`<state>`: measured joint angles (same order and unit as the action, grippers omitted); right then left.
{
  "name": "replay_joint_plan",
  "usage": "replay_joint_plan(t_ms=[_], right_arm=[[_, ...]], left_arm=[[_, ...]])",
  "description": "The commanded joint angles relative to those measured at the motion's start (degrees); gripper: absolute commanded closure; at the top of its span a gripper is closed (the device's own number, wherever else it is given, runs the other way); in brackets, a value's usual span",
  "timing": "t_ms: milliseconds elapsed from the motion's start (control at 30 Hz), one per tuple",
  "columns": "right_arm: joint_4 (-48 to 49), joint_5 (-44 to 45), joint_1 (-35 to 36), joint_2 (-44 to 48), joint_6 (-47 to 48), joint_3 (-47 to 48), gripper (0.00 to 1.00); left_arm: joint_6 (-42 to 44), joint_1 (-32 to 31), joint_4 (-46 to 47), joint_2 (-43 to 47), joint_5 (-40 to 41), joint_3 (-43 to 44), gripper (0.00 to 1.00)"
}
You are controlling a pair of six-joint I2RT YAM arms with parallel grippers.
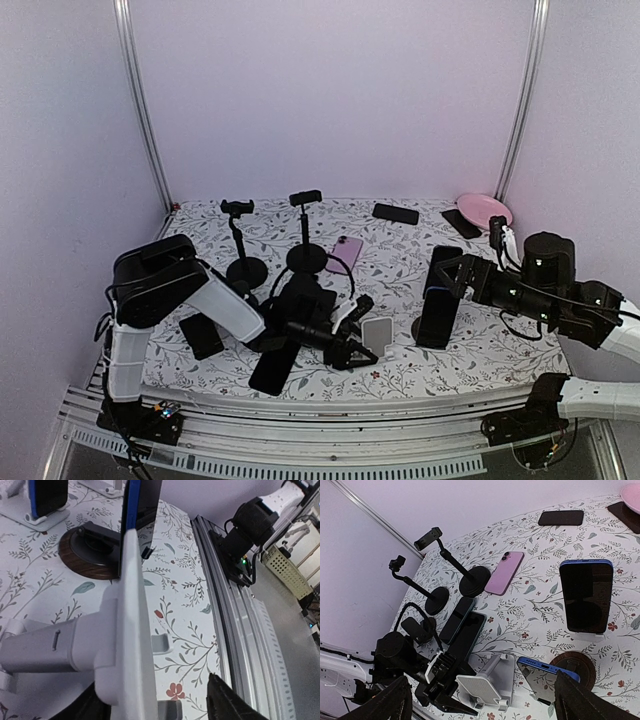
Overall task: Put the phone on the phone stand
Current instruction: Move the phone stand to the center of the board, then pick up the phone from the center of the board.
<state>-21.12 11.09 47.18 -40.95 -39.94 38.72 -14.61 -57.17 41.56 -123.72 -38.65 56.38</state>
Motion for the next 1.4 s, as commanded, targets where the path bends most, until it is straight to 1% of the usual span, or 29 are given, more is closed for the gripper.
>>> replay_joint_plan(t_ms=[0, 33, 67, 200, 300, 400, 533, 667, 867, 933, 1000, 1067, 1167, 1267, 1367], right_arm=[[-0.4, 2.2, 0.0, 1.9, 0.0, -0.6, 0.01], [-1.2, 2.8, 0.0, 1.7, -0.1, -0.4, 0.01], [-1.8, 3.3, -0.1, 1.4, -0.3, -0.1, 0.01], [-2.8, 4.1, -0.1, 0.3, -1.8, 0.7, 0.01], [-2.9, 4.6, -0.1, -0.1, -2.5, 1.4, 0.01], [-3.0, 3.3, 0.0, -0.5, -2.1, 2.4, 0.01], [-2.9, 2.6, 0.0, -0.2, -0.7, 3.1, 0.01], [-3.7, 2.4, -0.1, -0.9, 0.8, 4.0, 0.01], [-5.7, 3.1, 0.0, -3.0, -0.3, 4.4, 0.01], [-4.8, 3.2, 0.0, -2.8, -0.9, 3.6, 0.01], [-3.8, 2.8, 0.0, -2.7, -1.4, 3.0, 0.01], [-3.6, 2.2, 0.0, -3.0, -1.6, 3.3, 0.01], [-4.3, 2.2, 0.0, -4.0, -1.4, 4.3, 0.01], [-4.1, 2.3, 0.0, -4.4, -1.4, 5.0, 0.01], [-4.1, 1.6, 0.0, -4.9, -1.3, 5.8, 0.01]], left_arm=[[0.8, -0.8, -2.5, 4.9, 3.4, -1.5, 0.08], [0.7, -0.7, -2.4, 5.9, 4.0, -1.9, 0.04], [0.3, -0.7, -2.0, 6.7, 4.6, -2.4, 0.03], [-0.8, -0.6, -1.4, 10.4, 8.3, -4.6, 0.03], [-1.3, -0.5, -1.9, 15.1, 11.9, -6.4, 0.03], [-3.4, 0.4, -2.3, 18.8, 14.9, -9.0, 0.03], [-6.1, 1.4, -5.2, 23.8, 19.2, -12.4, 0.03], [-10.0, 1.6, -12.8, 28.3, 25.3, -14.3, 0.03], [-19.4, 0.3, -26.1, 37.5, 34.6, -19.0, 0.04], [-21.0, -1.5, -32.0, 39.8, 38.7, -19.8, 0.03], [-23.8, -2.9, -40.7, 41.0, 45.3, -19.1, 0.03], [-25.9, -3.6, -46.2, 41.7, 47.7, -19.3, 0.03], [-29.1, -5.1, -49.8, 41.5, 50.7, -20.0, 0.03], [-30.7, -6.5, -54.5, 38.4, 54.8, -18.9, 0.03], [-31.3, -7.4, -57.1, 34.2, 57.4, -17.1, 0.03]])
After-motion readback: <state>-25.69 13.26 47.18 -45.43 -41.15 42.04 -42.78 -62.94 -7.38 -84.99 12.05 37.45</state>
